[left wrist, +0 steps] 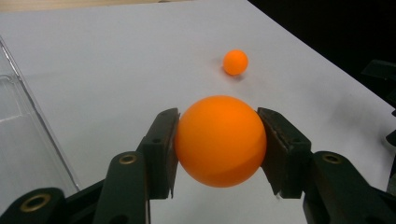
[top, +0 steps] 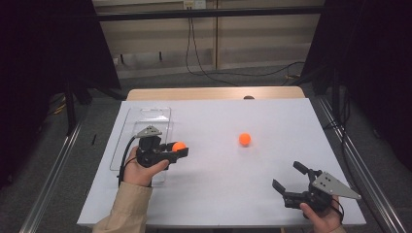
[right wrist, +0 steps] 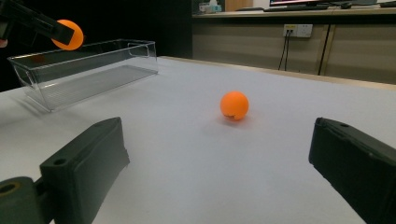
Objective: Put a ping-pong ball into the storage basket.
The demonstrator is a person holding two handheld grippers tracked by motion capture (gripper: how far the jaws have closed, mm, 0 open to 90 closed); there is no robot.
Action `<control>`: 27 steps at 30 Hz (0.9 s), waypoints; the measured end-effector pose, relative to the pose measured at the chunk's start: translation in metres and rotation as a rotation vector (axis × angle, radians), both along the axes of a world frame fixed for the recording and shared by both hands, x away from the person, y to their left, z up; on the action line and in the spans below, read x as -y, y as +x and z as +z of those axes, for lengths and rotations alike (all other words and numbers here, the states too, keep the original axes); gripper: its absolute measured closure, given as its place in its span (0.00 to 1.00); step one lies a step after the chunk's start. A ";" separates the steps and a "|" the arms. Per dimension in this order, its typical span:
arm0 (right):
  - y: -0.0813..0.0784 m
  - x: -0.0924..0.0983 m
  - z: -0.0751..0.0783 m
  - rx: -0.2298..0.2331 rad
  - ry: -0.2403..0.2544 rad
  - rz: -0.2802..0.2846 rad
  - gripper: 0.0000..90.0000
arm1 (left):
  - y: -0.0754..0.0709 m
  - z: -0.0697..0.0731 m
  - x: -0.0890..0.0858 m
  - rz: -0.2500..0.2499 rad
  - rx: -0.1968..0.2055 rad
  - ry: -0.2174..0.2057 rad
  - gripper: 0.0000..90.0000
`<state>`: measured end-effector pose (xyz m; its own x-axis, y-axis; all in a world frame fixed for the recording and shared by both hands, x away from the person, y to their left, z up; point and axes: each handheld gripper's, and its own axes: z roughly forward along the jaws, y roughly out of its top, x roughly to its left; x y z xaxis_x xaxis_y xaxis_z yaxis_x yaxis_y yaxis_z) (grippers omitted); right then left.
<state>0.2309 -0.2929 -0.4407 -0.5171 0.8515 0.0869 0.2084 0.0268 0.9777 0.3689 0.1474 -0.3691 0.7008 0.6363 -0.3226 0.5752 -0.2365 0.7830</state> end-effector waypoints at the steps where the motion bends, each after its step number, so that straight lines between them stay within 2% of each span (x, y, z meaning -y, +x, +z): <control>1: 0.000 0.000 0.000 0.000 0.000 0.001 0.03 | 0.000 0.000 0.000 0.001 0.000 -0.001 0.56; 27: 0.000 0.000 0.000 0.000 -0.001 0.001 0.03 | 0.000 0.005 -0.009 0.025 0.007 -0.004 0.56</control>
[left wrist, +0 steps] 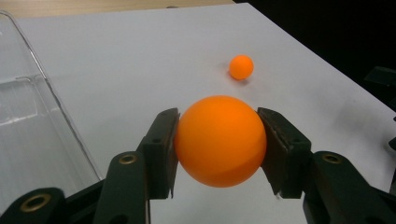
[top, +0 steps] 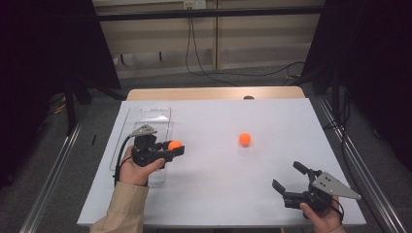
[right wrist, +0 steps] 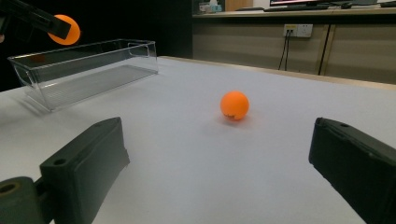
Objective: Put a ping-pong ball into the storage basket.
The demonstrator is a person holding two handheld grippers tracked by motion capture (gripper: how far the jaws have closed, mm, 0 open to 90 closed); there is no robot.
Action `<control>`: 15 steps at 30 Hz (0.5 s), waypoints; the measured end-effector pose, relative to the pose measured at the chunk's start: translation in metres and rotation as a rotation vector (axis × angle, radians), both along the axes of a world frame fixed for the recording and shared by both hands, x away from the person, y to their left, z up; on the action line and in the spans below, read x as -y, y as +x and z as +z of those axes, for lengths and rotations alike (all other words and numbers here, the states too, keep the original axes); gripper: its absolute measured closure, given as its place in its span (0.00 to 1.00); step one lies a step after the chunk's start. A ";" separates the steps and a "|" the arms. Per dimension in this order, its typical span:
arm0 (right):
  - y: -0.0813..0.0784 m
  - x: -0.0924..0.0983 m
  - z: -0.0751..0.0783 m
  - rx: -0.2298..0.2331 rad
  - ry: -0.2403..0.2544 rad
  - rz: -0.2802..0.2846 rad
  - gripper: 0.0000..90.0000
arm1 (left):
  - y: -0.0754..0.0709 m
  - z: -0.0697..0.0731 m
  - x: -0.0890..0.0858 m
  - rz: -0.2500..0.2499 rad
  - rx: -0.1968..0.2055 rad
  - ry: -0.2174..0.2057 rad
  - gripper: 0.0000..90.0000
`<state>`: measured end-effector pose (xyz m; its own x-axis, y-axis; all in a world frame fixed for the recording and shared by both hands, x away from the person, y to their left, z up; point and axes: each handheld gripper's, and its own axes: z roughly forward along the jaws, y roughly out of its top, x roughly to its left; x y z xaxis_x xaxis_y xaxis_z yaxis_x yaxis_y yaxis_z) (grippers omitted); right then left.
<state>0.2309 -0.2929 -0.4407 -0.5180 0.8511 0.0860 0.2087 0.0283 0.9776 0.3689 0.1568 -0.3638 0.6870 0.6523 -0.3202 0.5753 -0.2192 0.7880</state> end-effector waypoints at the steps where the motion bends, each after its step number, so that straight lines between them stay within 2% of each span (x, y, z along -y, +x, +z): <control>1: 0.000 0.000 0.000 0.000 0.000 0.000 0.03 | 0.000 0.000 0.000 0.003 -0.001 -0.003 0.56; 15: 0.000 0.000 0.000 0.000 0.000 0.000 0.03 | 0.001 0.002 -0.005 0.013 0.003 -0.003 0.56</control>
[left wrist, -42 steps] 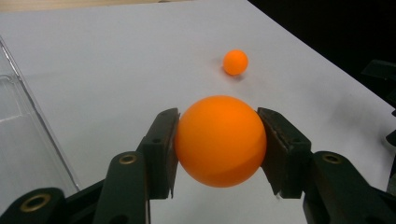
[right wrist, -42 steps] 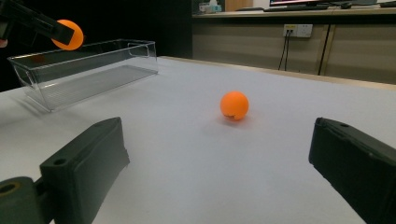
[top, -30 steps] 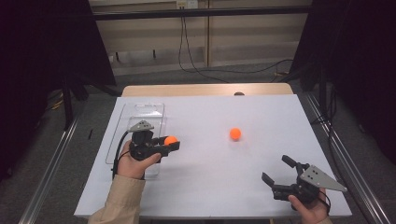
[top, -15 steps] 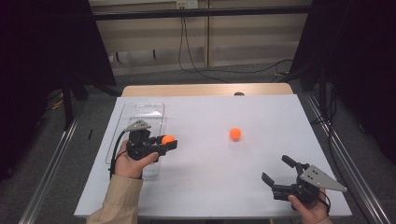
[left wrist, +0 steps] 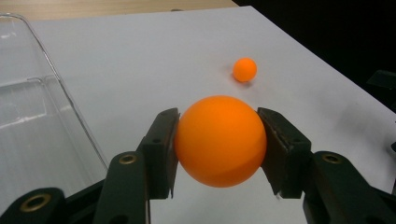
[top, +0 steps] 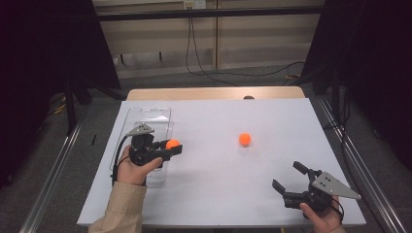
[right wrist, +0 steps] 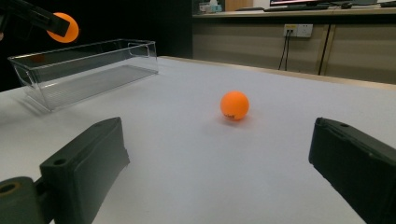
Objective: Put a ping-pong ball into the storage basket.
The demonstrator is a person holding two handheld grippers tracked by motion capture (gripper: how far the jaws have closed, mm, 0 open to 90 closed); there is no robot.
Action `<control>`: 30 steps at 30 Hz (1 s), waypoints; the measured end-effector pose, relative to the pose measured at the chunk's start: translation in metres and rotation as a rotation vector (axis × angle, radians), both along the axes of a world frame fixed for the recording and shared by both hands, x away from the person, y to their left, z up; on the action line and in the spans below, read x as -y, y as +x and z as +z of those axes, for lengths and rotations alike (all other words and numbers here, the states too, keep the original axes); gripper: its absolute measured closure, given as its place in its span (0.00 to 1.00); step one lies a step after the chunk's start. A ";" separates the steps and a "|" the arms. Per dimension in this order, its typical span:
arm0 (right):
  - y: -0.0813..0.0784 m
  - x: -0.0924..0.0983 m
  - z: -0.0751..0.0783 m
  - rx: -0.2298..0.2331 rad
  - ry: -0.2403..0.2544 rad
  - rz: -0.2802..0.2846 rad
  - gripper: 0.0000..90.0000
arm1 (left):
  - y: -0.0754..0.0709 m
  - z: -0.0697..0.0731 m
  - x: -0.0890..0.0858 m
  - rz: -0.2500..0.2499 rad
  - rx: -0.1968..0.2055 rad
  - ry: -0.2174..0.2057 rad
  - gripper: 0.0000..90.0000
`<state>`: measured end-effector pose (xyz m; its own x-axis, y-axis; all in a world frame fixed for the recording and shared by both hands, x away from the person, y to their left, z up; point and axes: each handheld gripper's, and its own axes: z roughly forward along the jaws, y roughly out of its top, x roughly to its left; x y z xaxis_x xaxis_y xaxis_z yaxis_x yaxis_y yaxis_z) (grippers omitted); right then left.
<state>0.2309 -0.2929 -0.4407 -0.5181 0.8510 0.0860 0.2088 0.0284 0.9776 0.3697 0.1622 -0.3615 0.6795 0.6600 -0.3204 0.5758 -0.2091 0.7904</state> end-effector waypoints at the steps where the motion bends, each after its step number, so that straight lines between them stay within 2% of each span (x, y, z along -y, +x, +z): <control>1: 0.000 0.000 0.000 0.000 0.000 0.000 0.03 | 0.000 0.000 -0.001 0.001 0.002 0.002 0.56; 30: 0.000 0.000 0.000 -0.001 0.002 0.000 0.04 | 0.001 0.003 -0.010 0.022 0.006 0.002 0.56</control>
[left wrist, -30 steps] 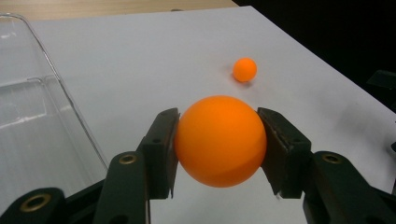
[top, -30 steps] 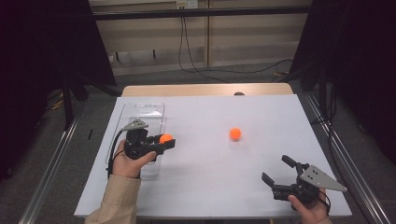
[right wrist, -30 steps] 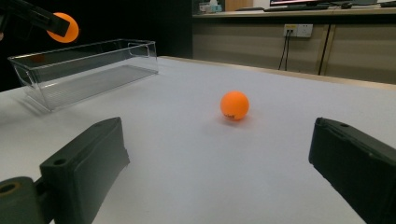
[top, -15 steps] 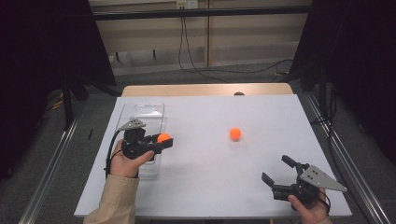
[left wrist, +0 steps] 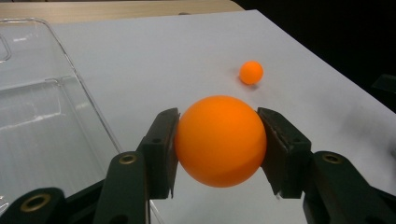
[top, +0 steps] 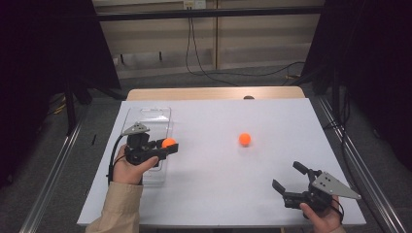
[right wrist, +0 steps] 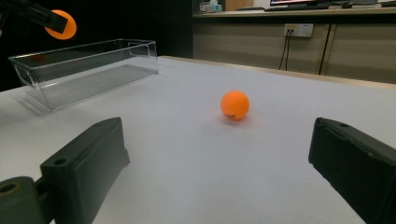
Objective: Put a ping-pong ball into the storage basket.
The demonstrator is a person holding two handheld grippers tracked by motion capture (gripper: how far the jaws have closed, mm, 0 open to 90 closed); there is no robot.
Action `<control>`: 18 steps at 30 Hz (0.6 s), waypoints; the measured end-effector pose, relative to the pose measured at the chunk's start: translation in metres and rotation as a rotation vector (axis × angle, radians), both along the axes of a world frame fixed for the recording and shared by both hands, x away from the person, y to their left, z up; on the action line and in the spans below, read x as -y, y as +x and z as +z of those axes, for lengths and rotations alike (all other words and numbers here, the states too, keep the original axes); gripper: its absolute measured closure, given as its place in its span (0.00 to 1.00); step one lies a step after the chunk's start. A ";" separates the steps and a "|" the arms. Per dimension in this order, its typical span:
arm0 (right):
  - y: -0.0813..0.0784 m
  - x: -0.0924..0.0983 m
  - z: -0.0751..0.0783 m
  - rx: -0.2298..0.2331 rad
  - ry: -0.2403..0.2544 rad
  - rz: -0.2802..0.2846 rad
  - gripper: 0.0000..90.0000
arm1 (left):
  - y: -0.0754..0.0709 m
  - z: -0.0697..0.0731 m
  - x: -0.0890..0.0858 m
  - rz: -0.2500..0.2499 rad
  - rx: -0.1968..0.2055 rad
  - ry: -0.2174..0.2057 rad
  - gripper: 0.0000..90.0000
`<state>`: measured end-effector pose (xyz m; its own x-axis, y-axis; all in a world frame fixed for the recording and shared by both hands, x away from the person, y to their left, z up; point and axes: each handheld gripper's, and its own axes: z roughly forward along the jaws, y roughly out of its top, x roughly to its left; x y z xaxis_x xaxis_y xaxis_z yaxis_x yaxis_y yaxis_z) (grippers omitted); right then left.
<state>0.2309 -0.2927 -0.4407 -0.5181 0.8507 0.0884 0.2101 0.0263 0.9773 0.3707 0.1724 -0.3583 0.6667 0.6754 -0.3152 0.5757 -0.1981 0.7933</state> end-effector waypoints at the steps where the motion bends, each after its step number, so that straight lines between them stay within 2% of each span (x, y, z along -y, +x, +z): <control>1: 0.000 0.000 0.000 0.000 0.000 0.000 0.04 | 0.000 0.000 0.000 0.002 0.001 -0.003 0.56; 18: 0.000 0.000 0.000 0.000 0.000 0.001 0.04 | 0.001 0.002 -0.009 0.027 0.015 -0.010 0.56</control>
<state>0.2310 -0.2926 -0.4406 -0.5191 0.8501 0.0885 0.2098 0.0264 0.9774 0.3715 0.1813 -0.3562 0.6533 0.6899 -0.3119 0.5687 -0.1752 0.8037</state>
